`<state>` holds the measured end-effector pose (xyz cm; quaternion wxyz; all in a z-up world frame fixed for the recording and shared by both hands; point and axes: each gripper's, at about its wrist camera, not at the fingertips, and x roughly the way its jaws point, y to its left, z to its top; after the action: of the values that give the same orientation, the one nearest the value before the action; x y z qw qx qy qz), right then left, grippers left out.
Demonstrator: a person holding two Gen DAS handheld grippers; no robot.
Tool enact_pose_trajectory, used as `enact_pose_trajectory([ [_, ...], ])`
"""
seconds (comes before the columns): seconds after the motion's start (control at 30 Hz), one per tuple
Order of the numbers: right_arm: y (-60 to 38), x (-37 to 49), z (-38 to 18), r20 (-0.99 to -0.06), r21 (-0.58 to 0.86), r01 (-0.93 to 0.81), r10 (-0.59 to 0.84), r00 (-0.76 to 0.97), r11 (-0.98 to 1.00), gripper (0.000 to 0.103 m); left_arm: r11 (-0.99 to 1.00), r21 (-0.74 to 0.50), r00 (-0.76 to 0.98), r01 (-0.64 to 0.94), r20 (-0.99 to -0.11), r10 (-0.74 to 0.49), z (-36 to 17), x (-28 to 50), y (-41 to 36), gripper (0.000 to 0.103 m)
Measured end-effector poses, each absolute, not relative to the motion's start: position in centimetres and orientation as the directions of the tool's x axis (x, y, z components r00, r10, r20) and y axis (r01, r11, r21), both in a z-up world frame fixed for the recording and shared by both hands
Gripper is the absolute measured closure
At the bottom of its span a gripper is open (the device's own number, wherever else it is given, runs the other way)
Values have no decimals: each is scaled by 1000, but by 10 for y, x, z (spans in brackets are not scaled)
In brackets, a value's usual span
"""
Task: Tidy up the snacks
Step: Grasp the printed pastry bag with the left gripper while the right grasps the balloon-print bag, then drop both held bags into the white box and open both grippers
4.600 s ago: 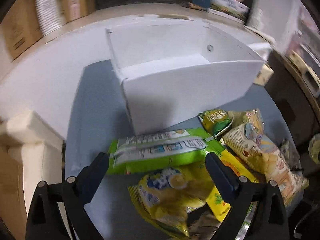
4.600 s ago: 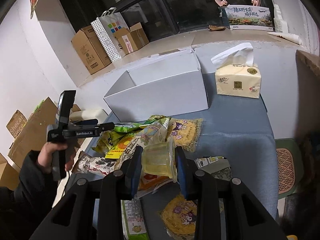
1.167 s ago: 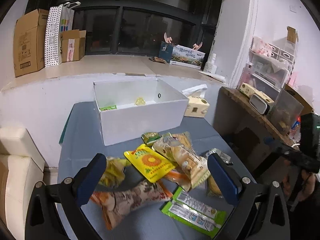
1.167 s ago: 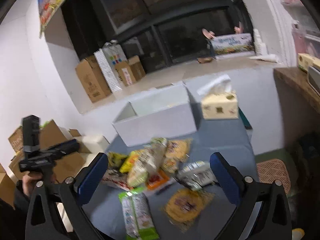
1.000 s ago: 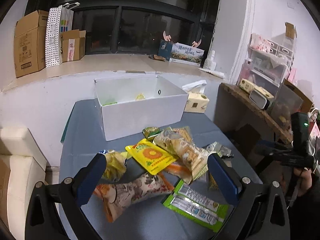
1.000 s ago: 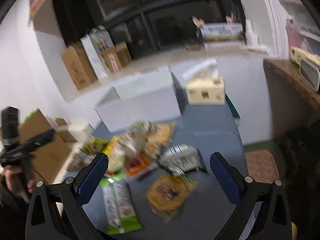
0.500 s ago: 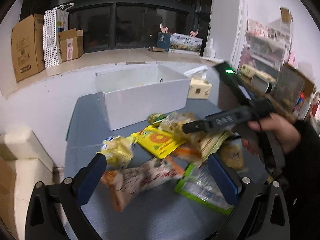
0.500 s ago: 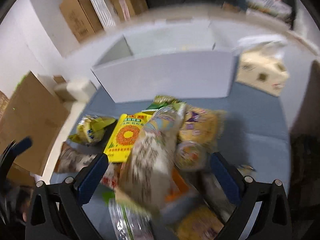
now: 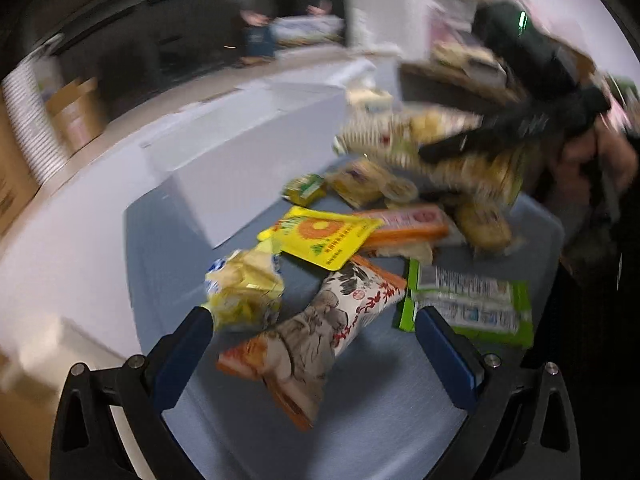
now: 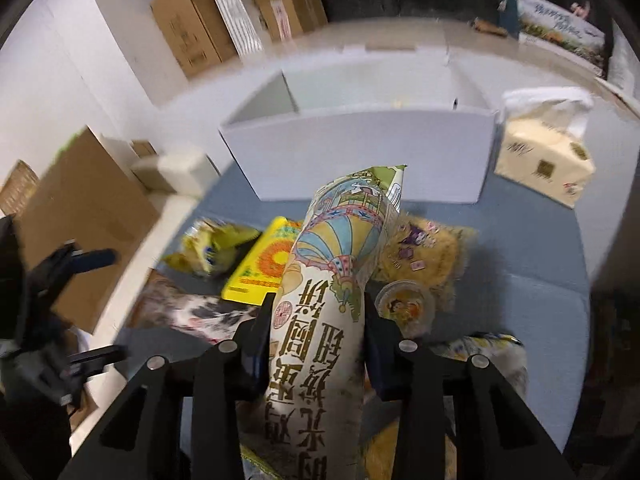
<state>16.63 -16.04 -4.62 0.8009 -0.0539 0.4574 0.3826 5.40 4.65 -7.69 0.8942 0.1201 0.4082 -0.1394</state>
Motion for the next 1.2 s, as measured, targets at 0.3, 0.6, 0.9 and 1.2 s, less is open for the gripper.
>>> enact_pose_trajectory([
  [0.3, -203, 136, -22, -715, 298, -631, 605, 350, 716, 61, 736, 218, 432, 640, -895, -111, -115, 97, 7, 0],
  [0.6, -222, 126, -25, -697, 320, -613, 618, 364, 722, 61, 752, 101, 324, 652, -933, -156, -136, 103, 17, 64],
  [0.9, -230, 134, -25, -646, 388, -587, 664, 376, 710, 61, 842, 14, 515, 539, -796, -317, -69, 50, 51, 64],
  [1.2, -216, 157, -11, -576, 426, -571, 697, 428, 702, 61, 926, -218, 779, 308, -500, -377, -14, 56, 71, 64],
])
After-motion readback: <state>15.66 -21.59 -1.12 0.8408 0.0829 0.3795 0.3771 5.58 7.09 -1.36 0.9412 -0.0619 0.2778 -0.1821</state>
